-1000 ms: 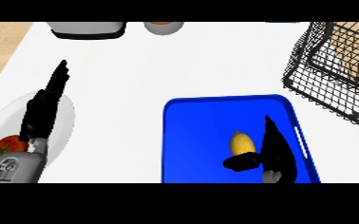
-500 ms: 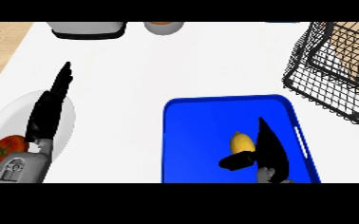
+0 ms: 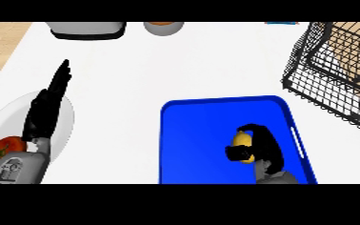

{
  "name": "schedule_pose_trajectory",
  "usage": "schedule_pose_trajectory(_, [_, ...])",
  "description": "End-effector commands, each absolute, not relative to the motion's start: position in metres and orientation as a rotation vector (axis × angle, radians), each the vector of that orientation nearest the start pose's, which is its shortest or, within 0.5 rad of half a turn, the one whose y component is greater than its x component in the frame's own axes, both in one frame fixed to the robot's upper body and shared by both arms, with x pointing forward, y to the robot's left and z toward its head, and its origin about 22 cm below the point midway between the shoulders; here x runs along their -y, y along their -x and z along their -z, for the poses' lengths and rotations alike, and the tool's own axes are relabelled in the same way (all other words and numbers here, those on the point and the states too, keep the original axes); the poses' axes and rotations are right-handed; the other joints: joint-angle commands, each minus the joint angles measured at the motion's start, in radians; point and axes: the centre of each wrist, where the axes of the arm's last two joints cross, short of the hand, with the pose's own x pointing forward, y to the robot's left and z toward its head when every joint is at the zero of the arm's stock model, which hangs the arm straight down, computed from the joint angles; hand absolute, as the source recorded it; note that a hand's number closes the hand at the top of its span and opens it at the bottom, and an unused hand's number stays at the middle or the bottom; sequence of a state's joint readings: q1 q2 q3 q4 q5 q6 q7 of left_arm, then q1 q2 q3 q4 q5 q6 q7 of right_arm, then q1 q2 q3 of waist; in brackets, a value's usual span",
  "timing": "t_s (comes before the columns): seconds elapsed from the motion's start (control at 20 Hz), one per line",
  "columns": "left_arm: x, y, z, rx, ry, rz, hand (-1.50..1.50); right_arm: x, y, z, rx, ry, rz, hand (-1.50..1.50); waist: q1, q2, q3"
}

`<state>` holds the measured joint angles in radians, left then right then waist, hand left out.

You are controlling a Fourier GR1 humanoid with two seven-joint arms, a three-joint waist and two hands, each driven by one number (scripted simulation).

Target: Pick the lemon from the tray and place it in the tiered basket

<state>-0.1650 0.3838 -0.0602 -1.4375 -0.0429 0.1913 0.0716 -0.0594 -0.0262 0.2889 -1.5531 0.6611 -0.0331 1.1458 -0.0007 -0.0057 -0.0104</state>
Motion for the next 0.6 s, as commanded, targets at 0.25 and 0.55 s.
schedule_pose_trajectory(0.25, [-0.304,-0.282,-0.047,1.515,-0.426,0.236,0.00,0.151,-0.248,-0.008,0.499,0.631,-0.385,1.50,0.001,0.004,0.011])
schedule_pose_trajectory(0.55, [-0.305,-0.269,-0.037,1.540,-0.428,0.237,0.00,0.145,-0.252,-0.023,0.575,0.646,-0.265,1.50,0.007,0.005,0.011])
